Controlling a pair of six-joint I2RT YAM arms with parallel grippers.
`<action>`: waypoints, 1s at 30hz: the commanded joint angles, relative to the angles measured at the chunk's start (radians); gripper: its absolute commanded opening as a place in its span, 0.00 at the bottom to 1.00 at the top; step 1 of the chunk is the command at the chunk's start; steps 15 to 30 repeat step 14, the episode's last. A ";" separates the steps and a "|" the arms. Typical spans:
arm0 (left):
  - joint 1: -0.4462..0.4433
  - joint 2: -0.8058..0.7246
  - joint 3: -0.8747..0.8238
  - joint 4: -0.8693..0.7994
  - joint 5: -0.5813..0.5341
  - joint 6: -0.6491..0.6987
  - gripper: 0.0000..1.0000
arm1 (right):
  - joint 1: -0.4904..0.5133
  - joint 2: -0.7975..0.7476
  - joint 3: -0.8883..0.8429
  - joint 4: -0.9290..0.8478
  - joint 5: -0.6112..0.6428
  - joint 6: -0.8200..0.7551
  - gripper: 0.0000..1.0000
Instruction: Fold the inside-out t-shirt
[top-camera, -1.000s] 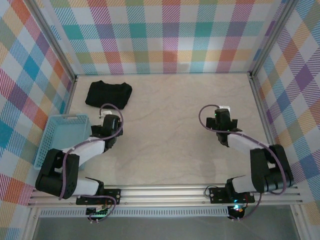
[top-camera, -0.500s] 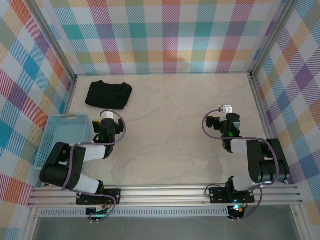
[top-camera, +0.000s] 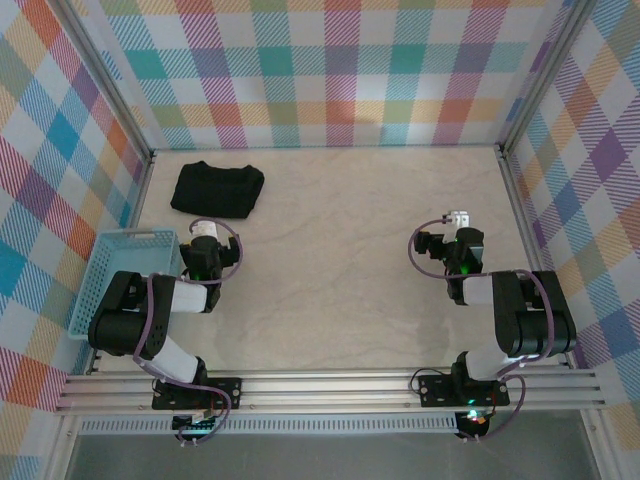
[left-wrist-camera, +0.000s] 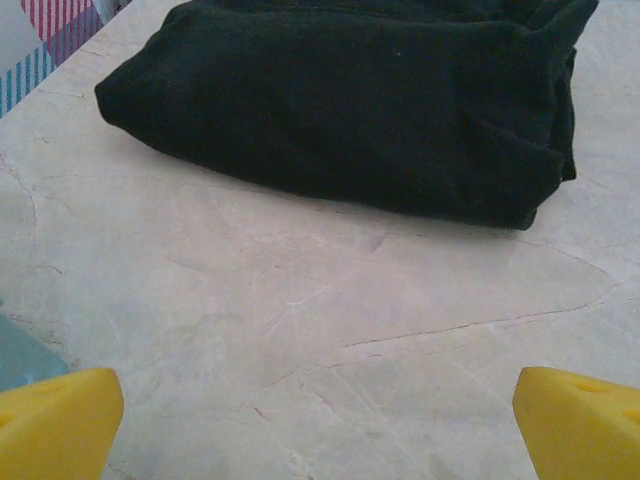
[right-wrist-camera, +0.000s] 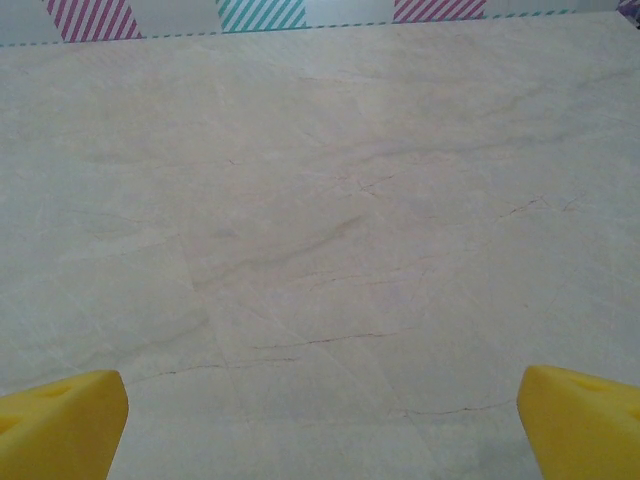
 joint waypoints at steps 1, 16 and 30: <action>0.007 0.000 0.011 0.034 0.016 -0.020 1.00 | -0.001 -0.001 -0.004 0.042 -0.017 0.015 1.00; 0.007 0.001 0.014 0.031 0.016 -0.018 1.00 | -0.001 -0.001 -0.004 0.040 -0.017 0.015 1.00; 0.007 0.001 0.014 0.031 0.016 -0.018 1.00 | -0.001 -0.001 -0.004 0.040 -0.017 0.015 1.00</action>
